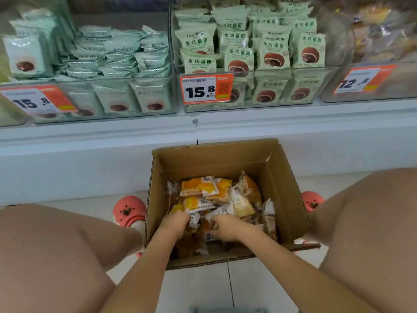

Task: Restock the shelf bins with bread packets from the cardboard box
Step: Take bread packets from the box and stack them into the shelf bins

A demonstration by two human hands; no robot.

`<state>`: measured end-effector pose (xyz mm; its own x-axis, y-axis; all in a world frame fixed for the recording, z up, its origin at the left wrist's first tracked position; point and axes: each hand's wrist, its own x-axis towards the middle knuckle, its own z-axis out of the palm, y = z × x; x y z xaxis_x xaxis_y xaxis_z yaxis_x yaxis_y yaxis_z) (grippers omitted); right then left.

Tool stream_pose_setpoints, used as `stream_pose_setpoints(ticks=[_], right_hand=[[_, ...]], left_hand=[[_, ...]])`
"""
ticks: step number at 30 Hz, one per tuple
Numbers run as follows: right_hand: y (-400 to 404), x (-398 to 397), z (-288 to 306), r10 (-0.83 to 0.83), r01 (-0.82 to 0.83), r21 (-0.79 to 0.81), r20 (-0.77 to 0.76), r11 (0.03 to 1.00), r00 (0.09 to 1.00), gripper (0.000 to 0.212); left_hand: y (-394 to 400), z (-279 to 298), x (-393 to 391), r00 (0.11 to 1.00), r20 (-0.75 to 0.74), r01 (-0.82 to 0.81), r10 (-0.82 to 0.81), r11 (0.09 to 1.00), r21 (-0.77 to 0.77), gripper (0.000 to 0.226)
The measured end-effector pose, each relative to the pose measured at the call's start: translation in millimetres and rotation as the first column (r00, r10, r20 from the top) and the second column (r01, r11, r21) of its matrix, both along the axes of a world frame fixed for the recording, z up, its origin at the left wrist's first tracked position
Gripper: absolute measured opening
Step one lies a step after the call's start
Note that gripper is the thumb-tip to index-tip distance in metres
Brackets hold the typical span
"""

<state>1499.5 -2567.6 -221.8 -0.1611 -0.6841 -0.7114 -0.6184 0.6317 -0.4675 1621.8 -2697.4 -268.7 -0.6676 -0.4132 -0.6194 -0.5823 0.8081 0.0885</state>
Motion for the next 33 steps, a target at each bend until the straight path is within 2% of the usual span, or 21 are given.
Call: stream_pose_setpoints(ticks=[5,10,13,15,18,21,23,25,28,30,33], right_hand=[[-0.1,0.9,4.1,-0.031,0.031,-0.029,-0.013,0.999,0.999,0.028],[0.3,3.0,1.2,-0.035,0.034,-0.048,-0.016,0.998,0.999,0.028],[-3.3,1.0,2.7,-0.055,0.055,-0.049,-0.005,0.997,0.998,0.029],[-4.2,-6.8,7.5,-0.106,0.107,-0.09,0.007,0.99,0.994,0.03],[0.0,-27.7,15.2,-0.156,0.145,-0.154,-0.063,0.977,0.986,0.031],[6.8,-48.5,20.7,-0.21,0.197,-0.16,-0.065,0.967,0.976,0.039],[11.4,-57.7,27.2,-0.264,0.273,-0.178,0.072,0.945,0.962,0.044],[14.7,-60.9,37.3,-0.324,0.391,-0.224,0.283,0.893,0.903,0.041],[17.7,-62.5,47.6,-0.427,0.641,-0.224,0.581,0.734,0.692,0.036],[18.4,-62.8,53.9,-0.435,0.753,-0.171,0.726,0.636,0.533,0.035],[18.3,-63.6,63.1,-0.421,0.858,-0.05,0.856,0.511,0.301,0.053]], left_hand=[[2.6,-2.4,-4.6,1.0,0.018,0.02,-0.02,1.0,-0.015,0.022],[7.0,-2.5,-6.3,0.999,-0.051,-0.011,0.011,1.0,-0.007,0.025],[3.5,7.8,-8.8,0.998,-0.06,0.027,-0.026,1.0,0.016,0.022],[-2.8,25.9,-17.4,0.997,-0.073,-0.029,0.033,0.998,0.057,0.01],[-15.7,58.0,-34.6,0.979,-0.199,-0.011,0.036,0.992,0.125,0.019],[-26.0,91.8,-40.8,0.925,-0.339,-0.063,0.175,0.946,0.317,0.02],[-27.1,111.5,-38.3,0.859,-0.413,-0.092,0.302,0.886,0.455,0.022],[-26.9,124.2,-36.8,0.755,-0.479,-0.145,0.447,0.827,0.543,0.022],[-28.5,126.0,-37.0,0.525,-0.535,-0.28,0.662,0.728,0.626,0.024],[-29.5,127.4,-37.5,0.349,-0.491,-0.311,0.799,0.592,0.743,0.032],[-27.4,135.1,-42.9,0.139,-0.343,-0.244,0.929,0.368,0.897,0.028]])
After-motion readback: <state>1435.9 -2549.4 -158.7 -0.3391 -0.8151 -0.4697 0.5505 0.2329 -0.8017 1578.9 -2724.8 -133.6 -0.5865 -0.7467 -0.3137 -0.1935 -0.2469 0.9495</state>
